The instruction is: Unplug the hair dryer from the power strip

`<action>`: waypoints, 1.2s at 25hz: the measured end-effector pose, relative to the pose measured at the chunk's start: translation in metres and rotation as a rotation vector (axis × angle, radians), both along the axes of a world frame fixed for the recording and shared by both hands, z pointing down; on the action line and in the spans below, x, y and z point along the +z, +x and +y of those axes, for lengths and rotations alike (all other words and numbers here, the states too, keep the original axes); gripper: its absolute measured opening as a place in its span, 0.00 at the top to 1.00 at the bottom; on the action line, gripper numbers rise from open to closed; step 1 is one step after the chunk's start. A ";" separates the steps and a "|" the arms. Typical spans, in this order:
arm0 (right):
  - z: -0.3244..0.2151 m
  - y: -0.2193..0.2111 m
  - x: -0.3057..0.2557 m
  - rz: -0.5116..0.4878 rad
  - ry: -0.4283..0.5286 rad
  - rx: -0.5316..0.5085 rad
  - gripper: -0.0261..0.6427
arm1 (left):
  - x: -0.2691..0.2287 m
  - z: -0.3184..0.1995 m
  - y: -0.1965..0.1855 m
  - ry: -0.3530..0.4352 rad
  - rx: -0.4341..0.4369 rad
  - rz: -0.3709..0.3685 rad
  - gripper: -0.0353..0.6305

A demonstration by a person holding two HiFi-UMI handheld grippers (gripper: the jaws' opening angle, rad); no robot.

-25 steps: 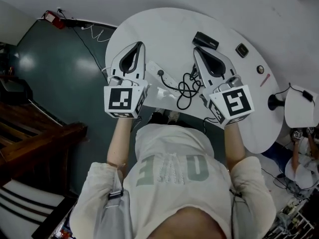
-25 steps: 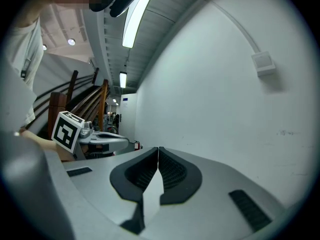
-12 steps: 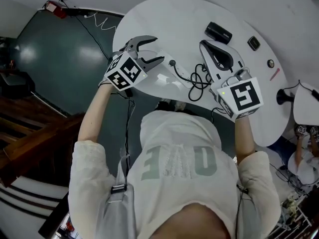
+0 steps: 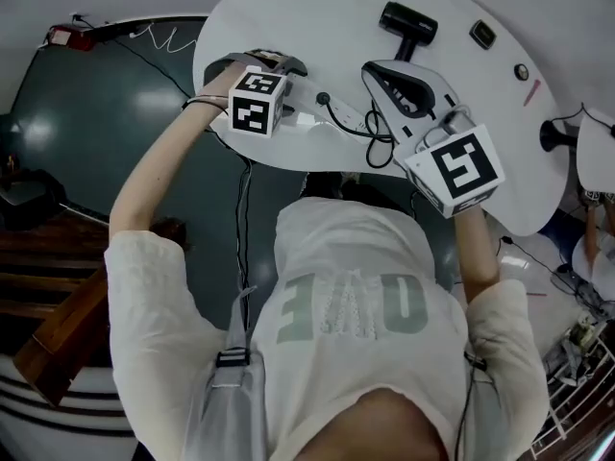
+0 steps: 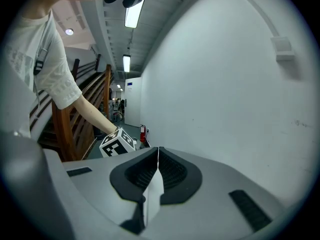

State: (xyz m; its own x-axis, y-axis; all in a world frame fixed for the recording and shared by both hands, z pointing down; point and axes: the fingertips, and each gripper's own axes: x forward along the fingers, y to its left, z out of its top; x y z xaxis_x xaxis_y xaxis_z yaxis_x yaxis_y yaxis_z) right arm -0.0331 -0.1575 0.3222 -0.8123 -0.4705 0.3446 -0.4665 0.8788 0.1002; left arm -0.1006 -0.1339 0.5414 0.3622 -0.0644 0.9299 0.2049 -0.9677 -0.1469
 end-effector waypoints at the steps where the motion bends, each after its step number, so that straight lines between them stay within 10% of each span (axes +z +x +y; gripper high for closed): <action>1: 0.000 0.000 0.003 0.006 -0.003 0.001 0.93 | 0.006 0.001 0.002 -0.012 0.032 -0.016 0.47; 16: -0.003 0.007 0.033 0.077 -0.072 -0.005 0.93 | 0.048 0.001 0.016 -0.148 0.212 -0.099 0.54; 25: 0.008 -0.006 0.059 0.329 0.012 -0.352 0.91 | 0.047 0.000 0.021 -0.157 0.194 -0.055 0.54; 27: 0.007 -0.005 0.071 0.413 0.001 -0.458 0.73 | 0.047 -0.001 0.022 -0.155 0.188 -0.055 0.54; 30: 0.001 -0.007 0.110 0.547 -0.044 -0.571 0.71 | 0.049 0.000 0.018 -0.155 0.204 -0.069 0.54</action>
